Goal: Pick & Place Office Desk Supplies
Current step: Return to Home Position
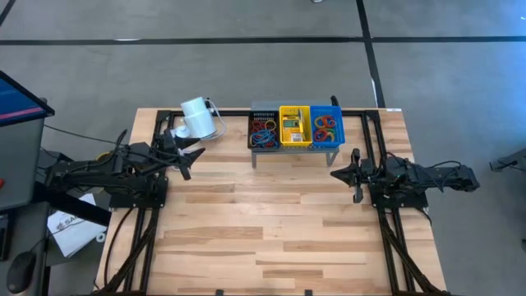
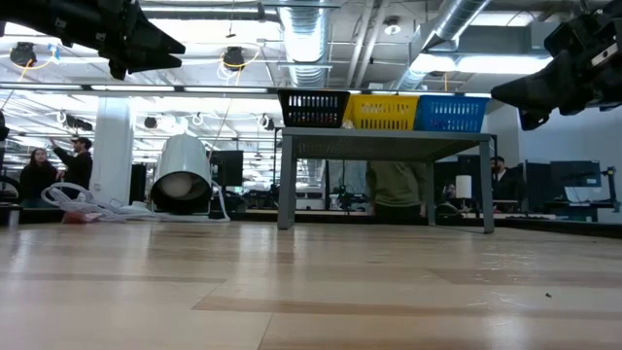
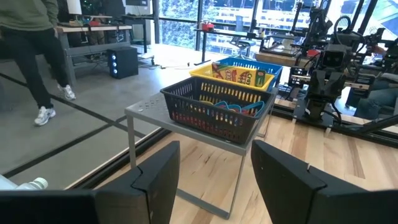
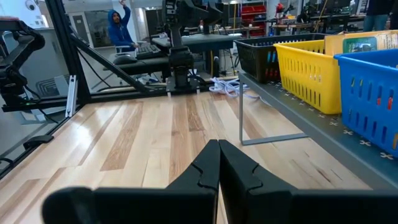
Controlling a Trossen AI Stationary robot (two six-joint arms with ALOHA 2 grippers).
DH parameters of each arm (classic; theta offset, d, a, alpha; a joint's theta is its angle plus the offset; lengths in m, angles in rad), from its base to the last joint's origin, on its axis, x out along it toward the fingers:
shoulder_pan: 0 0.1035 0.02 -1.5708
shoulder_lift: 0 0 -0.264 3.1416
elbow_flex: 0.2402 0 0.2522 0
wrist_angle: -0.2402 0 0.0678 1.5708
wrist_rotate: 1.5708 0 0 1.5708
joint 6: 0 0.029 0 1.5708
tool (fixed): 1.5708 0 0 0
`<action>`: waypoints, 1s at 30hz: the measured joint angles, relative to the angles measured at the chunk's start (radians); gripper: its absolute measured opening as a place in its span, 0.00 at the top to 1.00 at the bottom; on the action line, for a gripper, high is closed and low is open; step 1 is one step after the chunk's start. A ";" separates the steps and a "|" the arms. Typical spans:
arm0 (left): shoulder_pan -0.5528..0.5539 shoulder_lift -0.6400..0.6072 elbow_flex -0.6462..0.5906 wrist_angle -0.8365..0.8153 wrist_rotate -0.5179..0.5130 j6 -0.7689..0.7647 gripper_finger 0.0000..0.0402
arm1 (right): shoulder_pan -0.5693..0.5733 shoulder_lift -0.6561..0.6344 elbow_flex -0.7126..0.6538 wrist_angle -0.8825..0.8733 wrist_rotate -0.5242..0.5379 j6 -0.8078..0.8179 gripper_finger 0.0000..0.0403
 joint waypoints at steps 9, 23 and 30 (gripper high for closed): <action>0.001 -0.079 -0.010 0.000 0.018 0.000 0.52 | 0.000 0.000 0.000 0.000 0.001 0.000 1.00; -0.003 -0.353 -0.159 -0.011 0.084 0.000 0.52 | 0.000 0.000 0.000 0.000 0.002 0.000 1.00; -0.003 -0.360 -0.160 -0.010 0.092 0.000 0.52 | 0.000 0.000 0.000 0.004 0.003 0.000 1.00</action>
